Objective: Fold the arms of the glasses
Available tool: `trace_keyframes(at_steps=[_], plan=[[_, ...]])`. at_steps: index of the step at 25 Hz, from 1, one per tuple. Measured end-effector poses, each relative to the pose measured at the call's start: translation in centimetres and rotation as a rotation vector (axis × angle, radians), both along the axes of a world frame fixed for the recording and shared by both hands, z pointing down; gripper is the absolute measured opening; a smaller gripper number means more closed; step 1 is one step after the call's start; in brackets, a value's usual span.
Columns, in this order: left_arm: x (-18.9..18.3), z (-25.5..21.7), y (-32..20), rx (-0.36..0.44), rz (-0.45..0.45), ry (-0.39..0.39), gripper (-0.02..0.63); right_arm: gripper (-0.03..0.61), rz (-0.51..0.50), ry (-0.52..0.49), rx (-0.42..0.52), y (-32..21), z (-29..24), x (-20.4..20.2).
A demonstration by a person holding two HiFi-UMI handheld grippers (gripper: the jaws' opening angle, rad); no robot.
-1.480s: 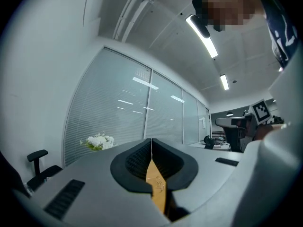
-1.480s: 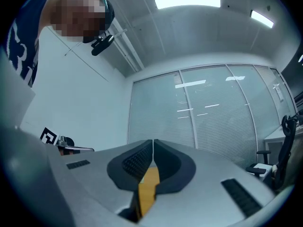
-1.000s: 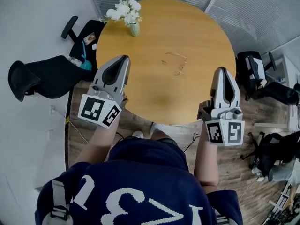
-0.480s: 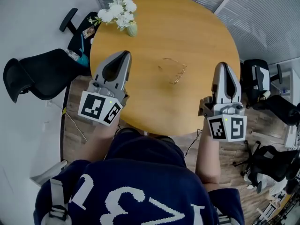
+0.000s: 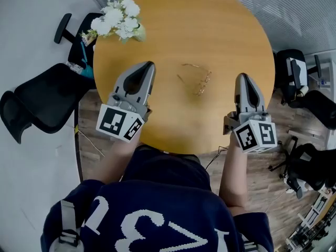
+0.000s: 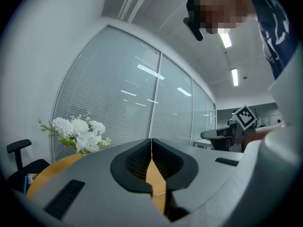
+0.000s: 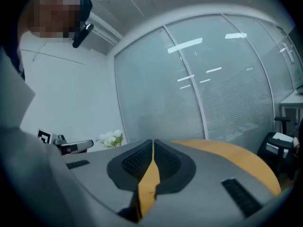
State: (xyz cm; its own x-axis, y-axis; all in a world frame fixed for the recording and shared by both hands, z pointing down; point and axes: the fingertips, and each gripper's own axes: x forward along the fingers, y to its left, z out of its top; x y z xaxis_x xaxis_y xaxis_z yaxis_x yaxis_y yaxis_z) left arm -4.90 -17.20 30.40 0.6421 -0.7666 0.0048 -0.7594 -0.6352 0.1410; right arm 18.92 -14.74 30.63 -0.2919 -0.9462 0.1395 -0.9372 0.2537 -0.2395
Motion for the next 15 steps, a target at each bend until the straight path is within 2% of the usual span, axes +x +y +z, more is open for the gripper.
trace_keyframes(at_steps=[5,15], plan=[[0.7,2.7,-1.2,-0.046,0.019,-0.021,0.017,0.032,-0.044,-0.021,-0.239,-1.2,7.9,0.5],[1.6,7.2,-1.9,-0.089,0.037,-0.057,0.017,0.078,-0.063,-0.065,-0.533,-1.5,21.2,-0.3]])
